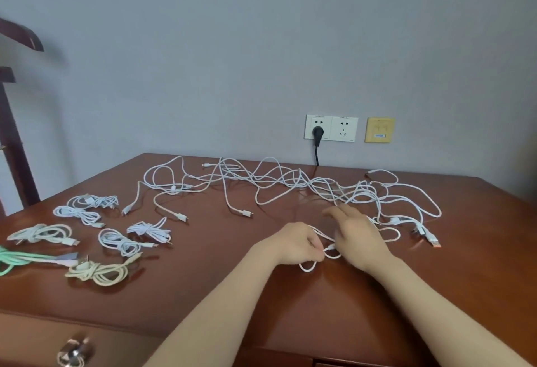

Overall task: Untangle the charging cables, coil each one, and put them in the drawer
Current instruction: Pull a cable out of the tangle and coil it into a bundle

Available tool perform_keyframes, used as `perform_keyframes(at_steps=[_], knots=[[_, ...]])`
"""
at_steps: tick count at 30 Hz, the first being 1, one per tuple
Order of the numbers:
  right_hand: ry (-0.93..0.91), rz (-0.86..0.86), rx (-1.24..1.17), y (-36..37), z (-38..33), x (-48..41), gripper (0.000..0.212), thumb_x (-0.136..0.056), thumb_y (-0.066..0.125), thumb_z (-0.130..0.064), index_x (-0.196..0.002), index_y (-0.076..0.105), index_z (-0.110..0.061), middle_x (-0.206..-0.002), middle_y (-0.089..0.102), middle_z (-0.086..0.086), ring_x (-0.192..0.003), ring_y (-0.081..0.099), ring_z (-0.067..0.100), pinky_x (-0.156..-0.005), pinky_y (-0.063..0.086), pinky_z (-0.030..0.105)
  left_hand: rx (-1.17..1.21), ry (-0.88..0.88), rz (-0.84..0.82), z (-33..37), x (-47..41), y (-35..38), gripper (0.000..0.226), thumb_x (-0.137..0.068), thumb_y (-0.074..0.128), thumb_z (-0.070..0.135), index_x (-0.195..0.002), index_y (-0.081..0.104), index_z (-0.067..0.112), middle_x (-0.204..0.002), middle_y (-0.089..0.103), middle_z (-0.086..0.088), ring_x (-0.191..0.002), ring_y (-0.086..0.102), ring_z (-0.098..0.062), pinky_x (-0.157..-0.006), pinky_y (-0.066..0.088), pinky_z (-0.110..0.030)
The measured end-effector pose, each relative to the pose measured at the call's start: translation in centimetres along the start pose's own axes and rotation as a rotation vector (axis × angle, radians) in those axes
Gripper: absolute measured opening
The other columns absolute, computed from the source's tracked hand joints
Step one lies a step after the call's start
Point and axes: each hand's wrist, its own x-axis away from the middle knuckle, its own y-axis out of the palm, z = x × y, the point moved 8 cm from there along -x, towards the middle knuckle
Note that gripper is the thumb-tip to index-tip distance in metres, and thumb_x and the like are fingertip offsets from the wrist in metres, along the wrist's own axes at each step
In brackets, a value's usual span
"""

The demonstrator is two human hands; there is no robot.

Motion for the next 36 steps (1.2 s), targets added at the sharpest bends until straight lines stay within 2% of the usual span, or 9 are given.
perform_keyframes(at_steps=[2,5,9,14,17,21,26,30,36], knots=[[-0.081,0.198,-0.06,-0.8,-1.2,0.5,0.039,-0.062,0.057,0.002,-0.099,0.066,-0.007,-0.097,0.065,0.008,-0.091,0.062,0.032,-0.076,0.048,0.035,0.102,0.004,0.055,-0.5,-0.7,0.1,0.017,-0.083,0.061,0.01,-0.096,0.07,0.007,-0.08,0.058,0.0,-0.076,0.051,-0.01,-0.071,0.04,-0.02],[-0.208,0.195,-0.088,-0.3,-3.1,0.9,0.031,-0.064,0.043,-0.007,-0.087,0.064,-0.01,-0.08,0.064,0.003,-0.07,0.062,0.026,-0.063,0.049,0.026,0.217,0.03,0.14,-1.1,-1.5,-0.1,0.011,-0.082,0.058,0.015,-0.072,0.059,0.014,-0.063,0.048,0.007,-0.059,0.042,-0.005,-0.06,0.034,-0.021],[-0.136,0.124,-0.098,0.1,-1.6,0.3,0.037,-0.069,0.045,-0.015,-0.102,0.062,-0.009,-0.09,0.067,0.006,-0.079,0.063,0.028,-0.071,0.047,0.035,0.306,0.024,0.244,-1.9,-2.5,-0.3,0.021,-0.087,0.054,0.011,-0.069,0.048,0.02,-0.064,0.051,0.008,-0.053,0.046,0.0,-0.054,0.037,-0.013],[-0.008,0.09,0.093,0.8,1.4,-1.0,0.038,-0.082,0.047,-0.023,-0.118,0.055,-0.016,-0.1,0.065,-0.002,-0.1,0.056,0.023,-0.088,0.032,0.036,0.685,-0.037,0.352,-2.9,-4.0,-1.0,0.021,-0.09,0.042,0.004,-0.073,0.051,0.012,-0.067,0.061,-0.002,-0.064,0.053,-0.012,-0.069,0.052,-0.025],[0.079,0.132,0.223,0.8,2.5,-1.6,0.026,-0.083,0.045,-0.024,-0.1,0.062,-0.014,-0.093,0.064,0.0,-0.095,0.054,0.027,-0.08,0.029,0.036,0.88,-0.057,0.345,-3.3,-5.0,-1.3,0.027,-0.086,0.039,-0.004,-0.066,0.046,0.011,-0.06,0.059,-0.004,-0.057,0.048,-0.014,-0.06,0.046,-0.022],[-0.06,0.198,0.249,0.9,0.9,-2.4,0.031,-0.069,0.036,-0.027,-0.068,0.064,-0.014,-0.065,0.062,0.001,-0.065,0.058,0.026,-0.067,0.025,0.032,0.74,0.027,0.413,-3.2,-6.5,-2.0,0.036,-0.07,0.045,-0.011,-0.048,0.052,0.016,-0.059,0.053,-0.001,-0.063,0.046,-0.012,-0.059,0.036,-0.018],[-0.019,0.006,0.139,3.0,2.3,-3.6,0.032,-0.096,0.037,-0.034,-0.119,0.054,-0.02,-0.109,0.06,0.0,-0.107,0.051,0.022,-0.088,0.028,0.031,0.666,0.172,0.381,-2.0,-8.4,-2.0,0.04,-0.063,0.044,-0.017,-0.04,0.05,0.015,-0.085,0.059,-0.001,-0.063,0.056,0.012,-0.061,0.037,-0.003],[0.094,0.011,0.162,3.0,3.8,-4.2,0.028,-0.097,0.038,-0.037,-0.11,0.055,-0.018,-0.11,0.062,0.0,-0.109,0.05,0.023,-0.089,0.029,0.033,0.688,0.213,0.433,-2.8,-8.9,-2.6,0.055,-0.066,0.035,-0.025,-0.031,0.044,0.017,-0.104,0.057,-0.009,-0.06,0.053,0.015,-0.058,0.035,-0.003],[0.0,0.403,-0.028,0.7,3.4,-3.5,0.028,-0.077,0.057,-0.017,-0.102,0.058,-0.003,-0.096,0.06,0.013,-0.089,0.058,0.034,-0.078,0.045,0.035,0.775,0.267,0.286,-1.4,-9.0,-1.6,0.044,-0.053,0.038,-0.012,-0.025,0.046,0.02,-0.109,0.063,-0.015,-0.079,0.063,0.009,-0.08,0.045,-0.013]])
